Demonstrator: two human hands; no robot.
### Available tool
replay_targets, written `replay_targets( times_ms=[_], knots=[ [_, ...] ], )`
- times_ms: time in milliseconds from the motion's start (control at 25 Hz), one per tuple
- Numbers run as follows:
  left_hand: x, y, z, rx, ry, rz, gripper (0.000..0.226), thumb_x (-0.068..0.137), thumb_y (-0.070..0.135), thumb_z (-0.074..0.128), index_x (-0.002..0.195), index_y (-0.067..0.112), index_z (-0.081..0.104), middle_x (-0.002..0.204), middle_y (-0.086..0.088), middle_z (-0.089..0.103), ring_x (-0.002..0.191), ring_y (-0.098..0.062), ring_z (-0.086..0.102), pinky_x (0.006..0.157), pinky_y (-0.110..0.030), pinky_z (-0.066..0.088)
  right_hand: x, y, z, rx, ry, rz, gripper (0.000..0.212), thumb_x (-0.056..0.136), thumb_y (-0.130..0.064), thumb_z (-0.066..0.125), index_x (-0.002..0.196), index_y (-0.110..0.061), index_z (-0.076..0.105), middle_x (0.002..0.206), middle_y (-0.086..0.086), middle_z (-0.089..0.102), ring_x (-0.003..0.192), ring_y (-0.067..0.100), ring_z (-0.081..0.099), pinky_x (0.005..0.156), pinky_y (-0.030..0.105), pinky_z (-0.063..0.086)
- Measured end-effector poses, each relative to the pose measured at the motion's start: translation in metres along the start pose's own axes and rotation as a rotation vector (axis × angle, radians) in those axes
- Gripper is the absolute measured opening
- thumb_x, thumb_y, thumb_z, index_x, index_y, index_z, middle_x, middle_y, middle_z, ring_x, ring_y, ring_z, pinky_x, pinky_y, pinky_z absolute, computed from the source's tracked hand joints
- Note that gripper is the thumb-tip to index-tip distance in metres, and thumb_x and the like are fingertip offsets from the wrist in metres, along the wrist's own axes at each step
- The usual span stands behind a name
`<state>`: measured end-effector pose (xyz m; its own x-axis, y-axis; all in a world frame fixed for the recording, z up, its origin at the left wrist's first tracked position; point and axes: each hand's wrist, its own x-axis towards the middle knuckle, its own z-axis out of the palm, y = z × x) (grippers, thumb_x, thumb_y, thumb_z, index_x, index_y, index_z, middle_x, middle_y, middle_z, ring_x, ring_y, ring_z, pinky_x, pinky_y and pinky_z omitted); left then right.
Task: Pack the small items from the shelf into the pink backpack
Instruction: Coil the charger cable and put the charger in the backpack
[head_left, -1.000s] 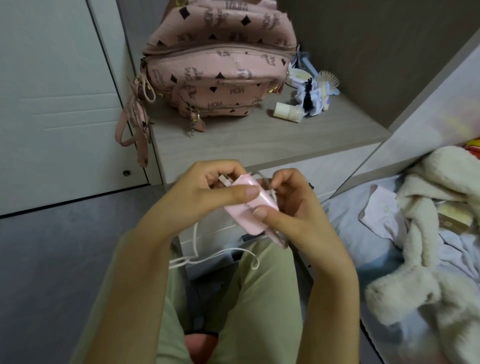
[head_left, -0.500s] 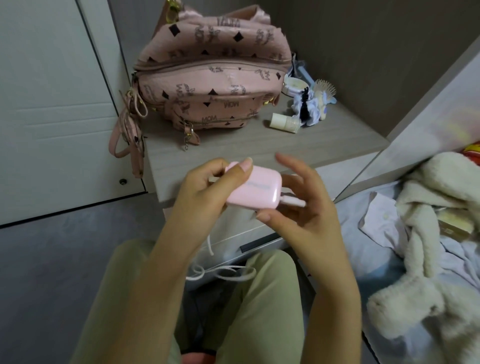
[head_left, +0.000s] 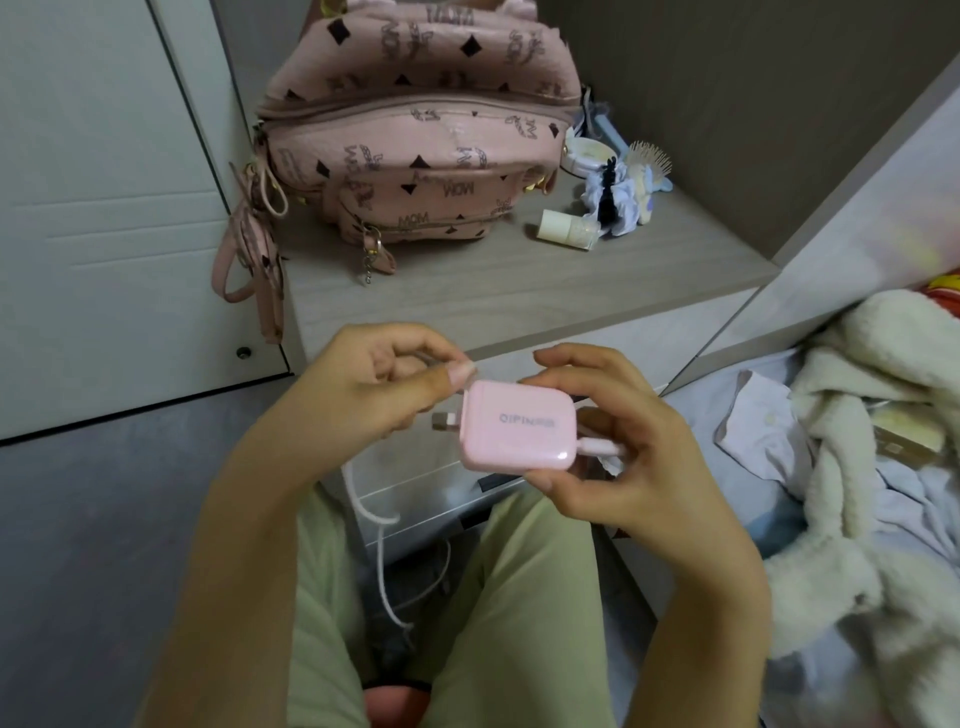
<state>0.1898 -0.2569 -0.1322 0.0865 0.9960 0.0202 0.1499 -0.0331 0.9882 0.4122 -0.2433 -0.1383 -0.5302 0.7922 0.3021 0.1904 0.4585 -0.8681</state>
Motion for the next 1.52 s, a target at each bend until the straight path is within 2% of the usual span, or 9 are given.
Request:
replay_targets(
  times_ms=[80,200,480,720,920,1000,1240,1400,1520],
  knots=[
    [0.002,-0.002,0.002,0.125,0.098,0.028,0.002,0.080,0.020,0.070,0.080,0.019,0.071,0.056,-0.013,0.058,0.047,-0.014,0.047,0.050,-0.021,0.039,-0.003,0.000,-0.001,-0.020,-0.042,0.038,0.047,0.068,-0.011,0.078,0.112,-0.020,0.064,0.121,-0.005,0.057,0.095,0.011,0.062,0.062,0.021,0.050],
    [0.004,-0.001,0.013,0.287,0.245,0.033,0.008,0.079,0.021,0.071,0.072,0.021,0.070,0.068,-0.007,0.068,0.065,-0.026,0.062,0.068,-0.041,0.050,-0.004,0.000,0.002,-0.012,-0.087,0.148,0.046,0.071,-0.010,0.076,0.111,-0.028,0.065,0.102,-0.009,0.069,0.080,0.010,0.063,0.060,0.020,0.049],
    [-0.002,0.023,0.056,0.581,0.378,0.244,0.008,0.084,0.023,0.063,0.077,0.019,0.065,0.069,0.007,0.064,0.060,-0.009,0.052,0.053,-0.020,0.038,0.000,0.002,0.007,-0.070,0.071,0.195,0.047,0.067,-0.018,0.073,0.109,-0.038,0.066,0.082,-0.005,0.067,0.052,0.007,0.045,0.050,0.014,0.039],
    [-0.001,0.027,0.061,0.500,0.300,0.244,0.008,0.087,0.019,0.060,0.081,0.019,0.065,0.064,0.012,0.058,0.056,-0.002,0.050,0.054,-0.011,0.035,0.003,0.001,0.009,-0.124,0.160,0.139,0.038,0.069,-0.025,0.068,0.107,-0.032,0.067,0.073,-0.010,0.061,0.051,0.004,0.044,0.051,0.013,0.039],
    [-0.003,0.027,0.056,0.351,0.161,0.215,0.010,0.090,0.015,0.058,0.083,0.018,0.065,0.067,0.007,0.063,0.068,-0.014,0.062,0.068,-0.041,0.053,0.003,0.003,0.012,-0.091,0.180,0.149,0.043,0.071,-0.025,0.071,0.114,-0.029,0.066,0.075,-0.002,0.061,0.057,0.023,0.045,0.051,0.034,0.043],
    [-0.004,0.027,0.053,0.272,0.134,0.218,0.010,0.090,0.012,0.058,0.090,0.015,0.068,0.070,0.004,0.065,0.071,-0.016,0.064,0.070,-0.044,0.054,0.002,0.003,0.011,-0.059,0.219,0.126,0.044,0.073,-0.017,0.073,0.115,-0.023,0.065,0.073,0.000,0.060,0.052,0.022,0.041,0.047,0.031,0.039],
    [-0.006,0.023,0.060,0.146,0.179,0.142,0.009,0.085,0.012,0.063,0.084,0.017,0.071,0.057,0.010,0.063,0.044,-0.005,0.056,0.047,-0.017,0.045,0.000,0.004,0.005,-0.035,0.390,0.115,0.035,0.073,-0.013,0.072,0.098,-0.037,0.068,0.079,-0.007,0.069,0.054,0.005,0.047,0.048,0.023,0.042],
    [-0.005,0.022,0.056,0.015,0.084,0.086,0.014,0.086,0.010,0.063,0.076,0.017,0.068,0.054,0.005,0.062,0.042,-0.007,0.055,0.045,-0.015,0.044,0.002,0.010,0.001,-0.046,0.651,0.159,0.026,0.078,-0.015,0.070,0.094,-0.036,0.068,0.074,-0.022,0.068,0.064,-0.006,0.058,0.055,0.007,0.044],
    [-0.003,0.022,0.054,-0.034,0.008,0.083,0.016,0.087,0.007,0.061,0.076,0.017,0.067,0.054,0.004,0.062,0.044,-0.007,0.055,0.046,-0.016,0.045,0.004,0.011,0.004,0.059,0.755,0.226,0.020,0.082,-0.022,0.069,0.090,-0.040,0.069,0.063,-0.015,0.065,0.050,0.000,0.054,0.048,0.012,0.044]
  ],
)
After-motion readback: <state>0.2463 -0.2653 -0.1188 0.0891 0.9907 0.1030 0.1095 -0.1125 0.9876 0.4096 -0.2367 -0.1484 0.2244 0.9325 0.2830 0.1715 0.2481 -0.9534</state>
